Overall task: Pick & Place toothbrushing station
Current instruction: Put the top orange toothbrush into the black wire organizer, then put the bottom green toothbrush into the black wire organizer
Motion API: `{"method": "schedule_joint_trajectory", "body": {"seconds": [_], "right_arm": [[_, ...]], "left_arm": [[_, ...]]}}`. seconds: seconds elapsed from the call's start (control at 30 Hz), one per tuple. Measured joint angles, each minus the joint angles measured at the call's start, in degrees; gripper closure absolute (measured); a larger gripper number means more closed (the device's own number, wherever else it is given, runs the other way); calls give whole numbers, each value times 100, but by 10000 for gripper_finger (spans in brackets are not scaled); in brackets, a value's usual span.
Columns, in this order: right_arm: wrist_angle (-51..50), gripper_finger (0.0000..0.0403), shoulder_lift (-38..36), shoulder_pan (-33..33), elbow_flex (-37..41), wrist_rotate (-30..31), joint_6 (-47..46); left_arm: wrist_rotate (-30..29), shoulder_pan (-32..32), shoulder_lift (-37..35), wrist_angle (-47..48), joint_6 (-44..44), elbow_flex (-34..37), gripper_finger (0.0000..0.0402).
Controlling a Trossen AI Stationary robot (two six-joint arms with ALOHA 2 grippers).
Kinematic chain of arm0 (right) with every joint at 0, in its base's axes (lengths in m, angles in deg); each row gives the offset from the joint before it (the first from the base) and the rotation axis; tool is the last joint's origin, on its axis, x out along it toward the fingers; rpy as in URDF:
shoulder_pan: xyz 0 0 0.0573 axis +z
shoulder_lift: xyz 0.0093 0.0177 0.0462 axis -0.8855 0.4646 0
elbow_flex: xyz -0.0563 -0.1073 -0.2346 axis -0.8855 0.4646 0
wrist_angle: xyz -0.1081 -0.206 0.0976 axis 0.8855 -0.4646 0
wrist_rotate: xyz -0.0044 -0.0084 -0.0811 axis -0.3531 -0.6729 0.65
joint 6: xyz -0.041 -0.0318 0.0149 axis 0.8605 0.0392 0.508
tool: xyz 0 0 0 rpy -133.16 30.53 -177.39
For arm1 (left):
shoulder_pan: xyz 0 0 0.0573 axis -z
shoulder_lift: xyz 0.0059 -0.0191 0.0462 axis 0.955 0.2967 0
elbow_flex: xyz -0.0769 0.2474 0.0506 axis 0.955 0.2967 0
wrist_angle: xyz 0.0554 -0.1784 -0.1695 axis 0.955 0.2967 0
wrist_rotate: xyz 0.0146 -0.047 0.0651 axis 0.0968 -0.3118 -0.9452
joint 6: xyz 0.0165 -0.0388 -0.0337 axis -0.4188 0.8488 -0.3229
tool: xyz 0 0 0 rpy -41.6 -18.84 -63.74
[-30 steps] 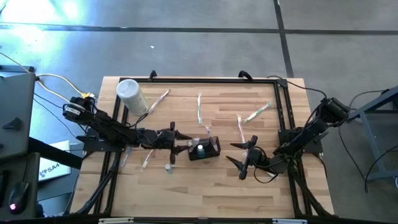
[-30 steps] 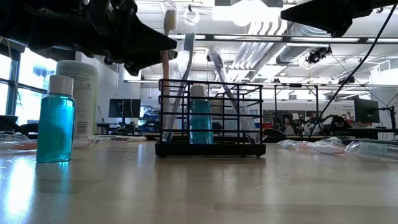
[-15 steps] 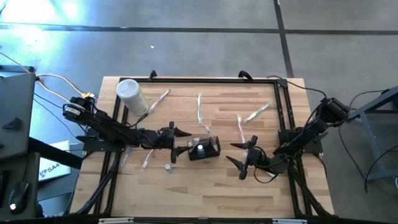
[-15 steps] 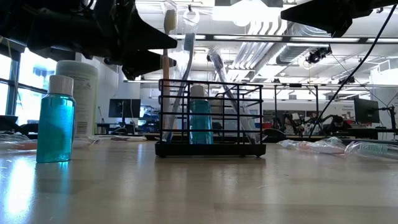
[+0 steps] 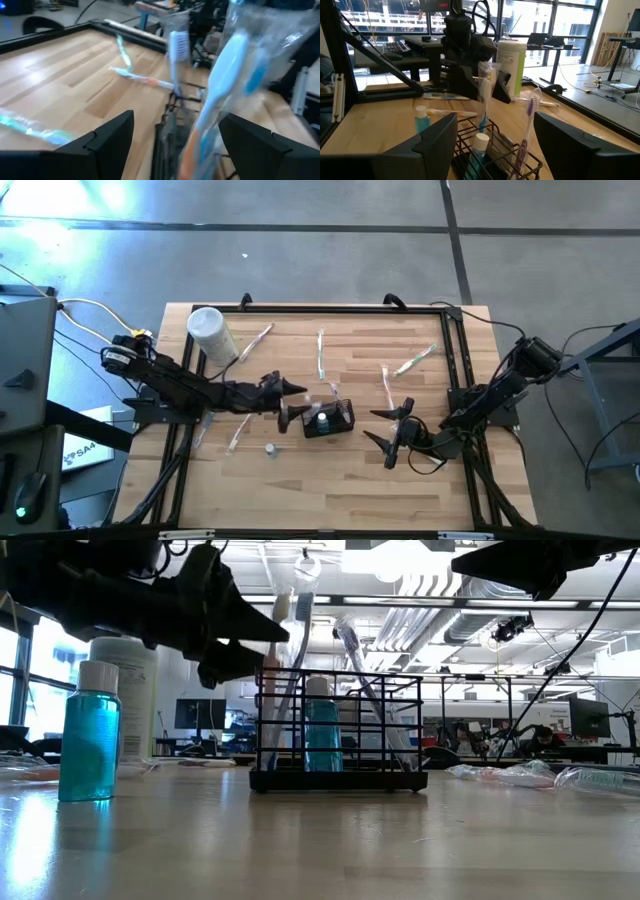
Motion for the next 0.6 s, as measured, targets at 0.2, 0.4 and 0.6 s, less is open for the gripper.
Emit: {"method": "schedule_joint_trajectory", "body": {"seconds": [0.2, 0.4, 0.6], "right_arm": [[-77, 149, 0, 0, 0, 2, -2], [-209, 149, 0, 0, 0, -4, -109], [-249, 149, 0, 47, -2, -11, -103]], "left_arm": [[423, 5, -22, -296, -499, 0, 114], [920, 5, -122, -422, -1300, 0, 114], [942, 5, -231, -443, -1609, -4, 114]]}}
